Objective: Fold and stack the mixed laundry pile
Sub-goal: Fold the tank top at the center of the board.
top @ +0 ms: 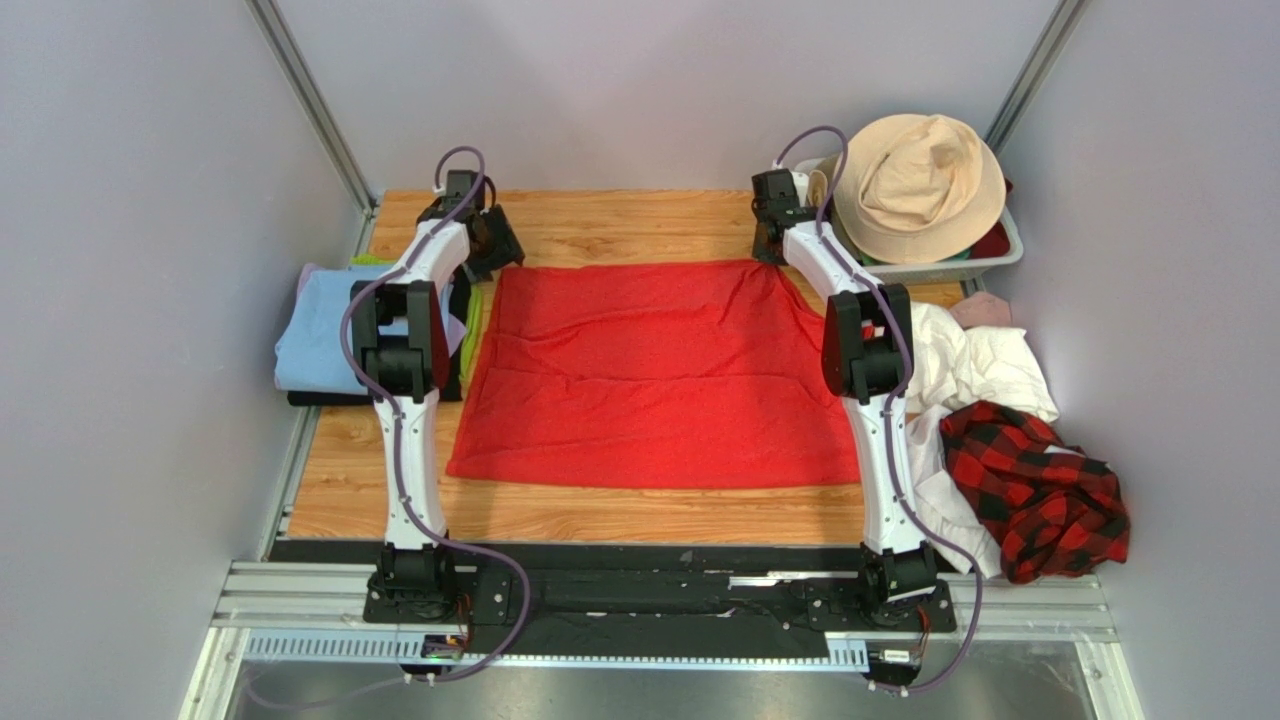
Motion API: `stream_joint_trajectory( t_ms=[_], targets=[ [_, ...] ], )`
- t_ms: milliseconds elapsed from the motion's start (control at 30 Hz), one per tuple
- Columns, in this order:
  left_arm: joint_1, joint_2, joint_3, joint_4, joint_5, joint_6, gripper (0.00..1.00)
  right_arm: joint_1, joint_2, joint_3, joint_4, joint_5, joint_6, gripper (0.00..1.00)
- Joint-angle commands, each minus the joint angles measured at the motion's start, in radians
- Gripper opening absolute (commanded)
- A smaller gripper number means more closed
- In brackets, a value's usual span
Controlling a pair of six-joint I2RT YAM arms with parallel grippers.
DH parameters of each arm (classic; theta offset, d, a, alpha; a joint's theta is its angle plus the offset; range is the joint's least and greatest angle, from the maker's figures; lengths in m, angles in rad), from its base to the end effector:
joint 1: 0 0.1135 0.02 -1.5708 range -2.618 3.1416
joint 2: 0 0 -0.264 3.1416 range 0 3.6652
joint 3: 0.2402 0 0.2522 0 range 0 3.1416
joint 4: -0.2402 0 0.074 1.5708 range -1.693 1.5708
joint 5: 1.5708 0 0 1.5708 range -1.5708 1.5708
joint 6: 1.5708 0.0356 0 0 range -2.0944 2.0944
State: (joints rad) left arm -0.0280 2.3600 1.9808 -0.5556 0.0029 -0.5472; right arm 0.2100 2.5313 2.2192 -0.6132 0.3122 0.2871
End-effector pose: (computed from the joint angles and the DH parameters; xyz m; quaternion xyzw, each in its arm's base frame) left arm 0.5220 -0.0147 0.1764 -0.2434 0.9182 -0.0900 0.2994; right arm 0.5429 0.1045 0.1605 0.0854 0.9342 -0.0658 0.3400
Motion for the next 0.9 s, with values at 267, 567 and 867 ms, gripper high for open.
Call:
stream_joint_trajectory(
  t_ms=[267,567,867],
  targets=[
    [0.019,0.038,0.096,-0.041,0.014,-0.034,0.45,-0.006,-0.012,-0.018,0.039,-0.007,0.001,0.08],
    [0.019,0.044,0.098,-0.029,0.032,-0.033,0.37,-0.004,-0.039,-0.055,0.079,-0.025,0.006,0.05],
    [0.022,0.105,0.191,-0.081,0.049,-0.040,0.12,0.000,-0.085,-0.113,0.127,-0.047,0.015,0.04]
  ],
)
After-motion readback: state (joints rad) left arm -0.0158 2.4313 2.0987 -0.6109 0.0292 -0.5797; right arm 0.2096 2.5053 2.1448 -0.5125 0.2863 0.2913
